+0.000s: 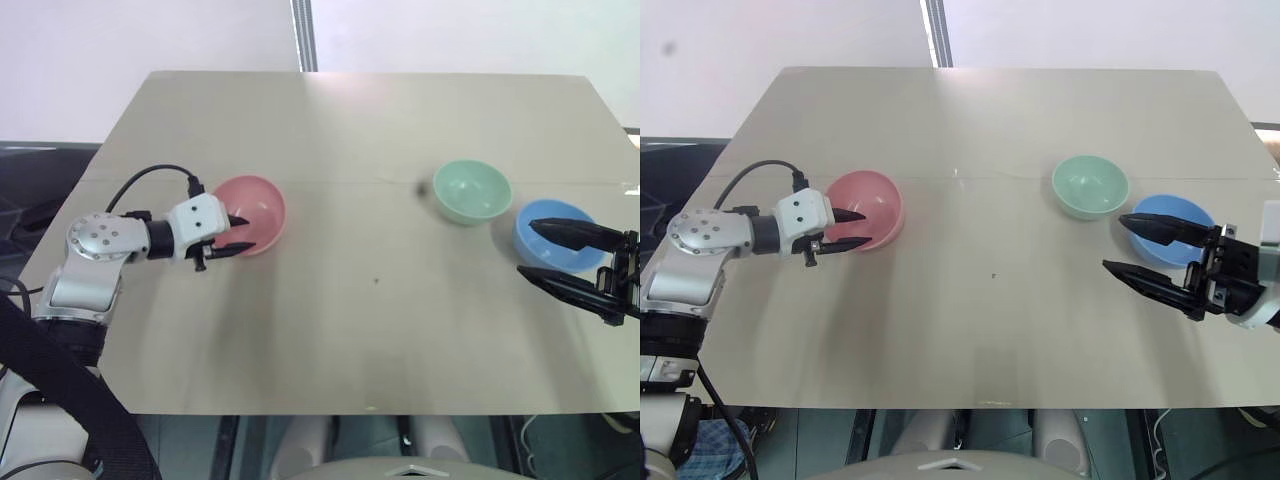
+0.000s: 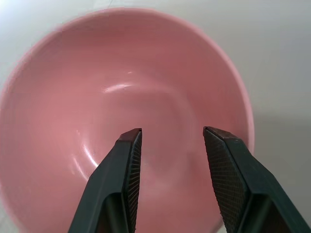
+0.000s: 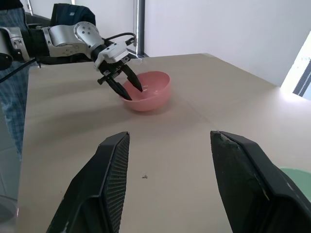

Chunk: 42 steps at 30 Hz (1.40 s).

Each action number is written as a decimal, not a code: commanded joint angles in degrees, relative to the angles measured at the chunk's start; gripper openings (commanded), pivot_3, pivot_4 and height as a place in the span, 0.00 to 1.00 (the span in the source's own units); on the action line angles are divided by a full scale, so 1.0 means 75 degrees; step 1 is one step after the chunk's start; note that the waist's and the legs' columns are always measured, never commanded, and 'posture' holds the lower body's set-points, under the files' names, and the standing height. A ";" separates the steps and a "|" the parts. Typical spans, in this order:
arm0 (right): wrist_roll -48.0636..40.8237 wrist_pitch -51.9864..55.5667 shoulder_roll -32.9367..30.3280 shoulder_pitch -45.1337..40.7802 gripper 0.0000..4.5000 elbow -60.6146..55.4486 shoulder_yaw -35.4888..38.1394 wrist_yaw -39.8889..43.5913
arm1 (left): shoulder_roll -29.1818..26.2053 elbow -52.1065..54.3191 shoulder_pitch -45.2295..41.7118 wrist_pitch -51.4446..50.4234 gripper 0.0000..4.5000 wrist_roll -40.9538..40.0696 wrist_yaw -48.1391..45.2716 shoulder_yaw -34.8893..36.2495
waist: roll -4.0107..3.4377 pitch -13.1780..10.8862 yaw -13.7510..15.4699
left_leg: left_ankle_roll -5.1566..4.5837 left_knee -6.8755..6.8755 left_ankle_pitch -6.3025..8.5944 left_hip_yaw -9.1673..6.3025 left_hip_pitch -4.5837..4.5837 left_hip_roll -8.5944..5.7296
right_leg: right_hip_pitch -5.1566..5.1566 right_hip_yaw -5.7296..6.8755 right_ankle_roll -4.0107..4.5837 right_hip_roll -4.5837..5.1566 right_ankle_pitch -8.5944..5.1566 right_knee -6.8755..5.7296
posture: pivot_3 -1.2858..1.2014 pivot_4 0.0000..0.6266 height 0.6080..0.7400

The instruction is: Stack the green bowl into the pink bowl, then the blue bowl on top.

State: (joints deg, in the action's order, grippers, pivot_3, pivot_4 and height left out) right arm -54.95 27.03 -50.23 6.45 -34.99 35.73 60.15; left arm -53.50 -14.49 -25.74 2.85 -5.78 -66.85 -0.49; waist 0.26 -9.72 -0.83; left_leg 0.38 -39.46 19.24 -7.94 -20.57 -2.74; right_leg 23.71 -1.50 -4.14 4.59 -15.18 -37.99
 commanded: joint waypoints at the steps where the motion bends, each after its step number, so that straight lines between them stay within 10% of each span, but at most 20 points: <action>1: -0.0013 -0.0166 0.0048 0.0018 0.65 -0.0115 0.0119 -0.0013 | -0.0250 0.0117 -0.0157 0.0219 0.47 -0.0008 -0.0187 0.0105 | 0.0000 0.0000 -0.0001 | 0.0000 0.0000 0.0000 -0.0001 0.0000 0.0000 | 0.0000 0.0000 0.0000 0.0000 0.0000 0.0000 | 0.52 0.24 1.00; 42: 0.0193 -0.0236 0.0032 -0.0042 0.65 0.0004 -0.0035 -0.0134 | -0.0545 0.0012 -0.0422 0.0532 0.47 0.0490 -0.0616 -0.0214 | 0.0000 0.0000 -0.0012 | -0.0001 -0.0010 0.0000 0.0005 -0.0002 -0.0002 | -0.0001 0.0006 0.0000 -0.0003 0.0000 -0.0007 | 0.52 0.24 1.00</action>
State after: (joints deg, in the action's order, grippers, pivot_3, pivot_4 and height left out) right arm -53.20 26.17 -50.15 6.48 -34.61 34.56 59.48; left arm -57.71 -13.95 -27.43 5.48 -2.62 -72.17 -2.12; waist 0.26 -9.72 -0.92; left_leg 0.38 -39.54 19.23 -7.90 -20.59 -2.75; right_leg 23.70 -1.45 -4.15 4.57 -15.18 -38.04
